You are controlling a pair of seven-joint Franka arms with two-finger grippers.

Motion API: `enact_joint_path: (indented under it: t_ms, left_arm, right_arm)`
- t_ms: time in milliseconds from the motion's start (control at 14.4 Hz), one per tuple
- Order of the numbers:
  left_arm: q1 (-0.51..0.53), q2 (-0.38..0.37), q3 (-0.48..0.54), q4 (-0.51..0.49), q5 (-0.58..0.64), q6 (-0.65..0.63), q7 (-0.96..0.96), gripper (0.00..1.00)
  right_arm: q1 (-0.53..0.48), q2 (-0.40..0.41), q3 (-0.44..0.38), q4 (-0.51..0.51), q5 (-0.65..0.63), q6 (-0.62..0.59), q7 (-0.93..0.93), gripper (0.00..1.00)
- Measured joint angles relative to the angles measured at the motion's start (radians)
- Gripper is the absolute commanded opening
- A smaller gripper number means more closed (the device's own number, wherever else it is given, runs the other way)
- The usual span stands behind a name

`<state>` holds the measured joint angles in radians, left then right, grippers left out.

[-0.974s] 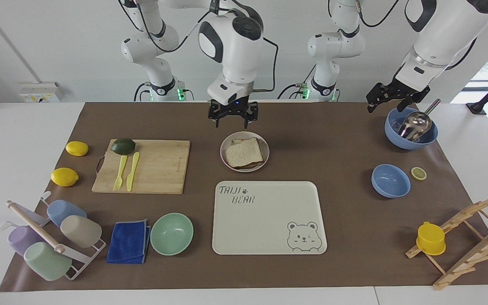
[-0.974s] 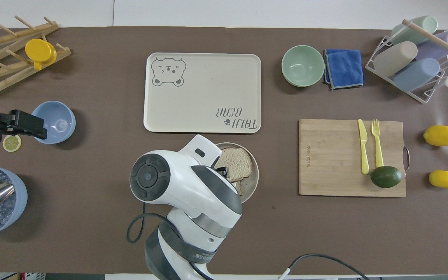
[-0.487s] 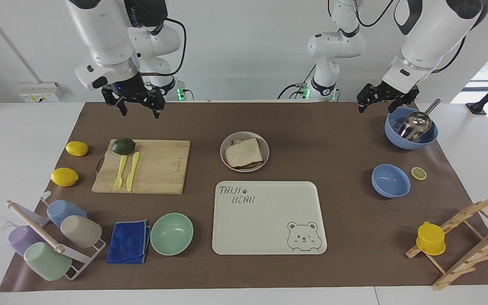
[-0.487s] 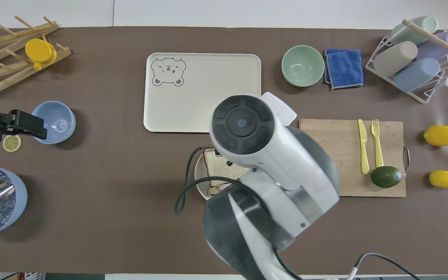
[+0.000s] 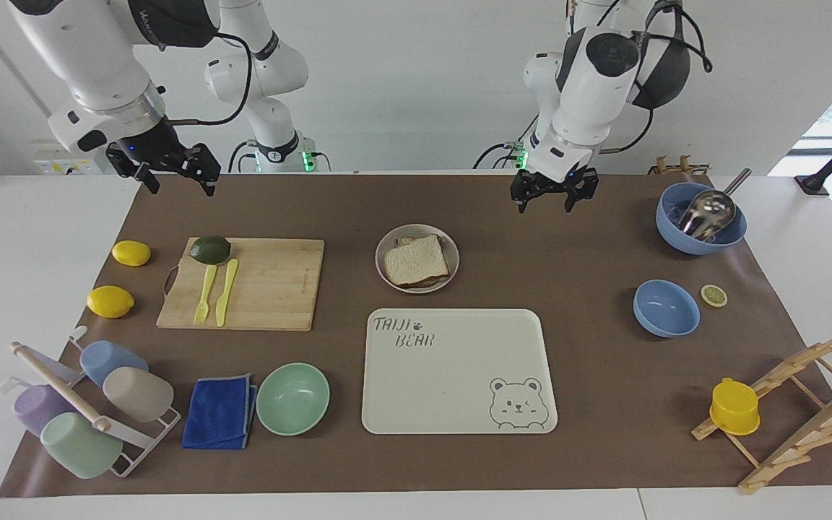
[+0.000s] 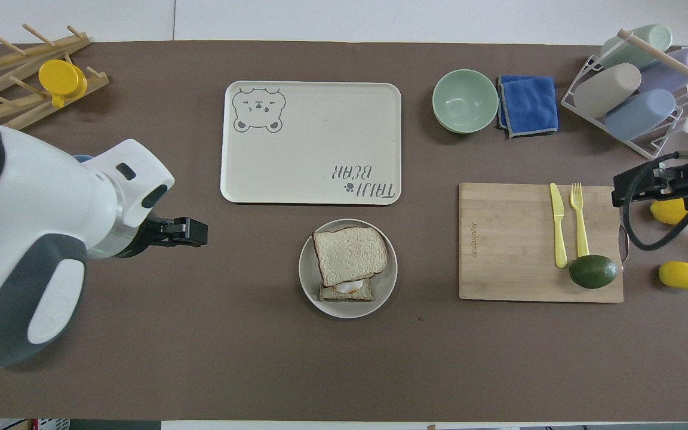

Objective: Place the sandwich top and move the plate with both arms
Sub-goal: 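Move the left gripper to the rim of the grey plate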

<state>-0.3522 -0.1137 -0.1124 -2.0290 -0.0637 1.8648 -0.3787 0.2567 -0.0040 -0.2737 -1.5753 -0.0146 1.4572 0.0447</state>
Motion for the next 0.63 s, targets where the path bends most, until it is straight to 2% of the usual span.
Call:
enact_joint_path:
  t_ms: [139, 348, 626]
  left_arm:
    - [-0.046, 0.043, 0.000, -0.052, -0.021, 0.092, -0.042, 1.00]
    - [-0.083, 0.148, 0.000, -0.083, -0.074, 0.232, -0.074, 1.00]
    - [-0.118, 0.182, 0.000, -0.168, -0.095, 0.385, -0.075, 1.00]
  right_arm:
    - [-0.017, 0.000, 0.000, 0.000, 0.000, -0.011, -0.047, 1.00]
    - [-0.047, 0.001, 0.000, -0.003, 0.000, -0.021, -0.072, 1.00]
    - [-0.060, 0.001, 0.001, -0.004, 0.000, -0.022, -0.074, 1.00]
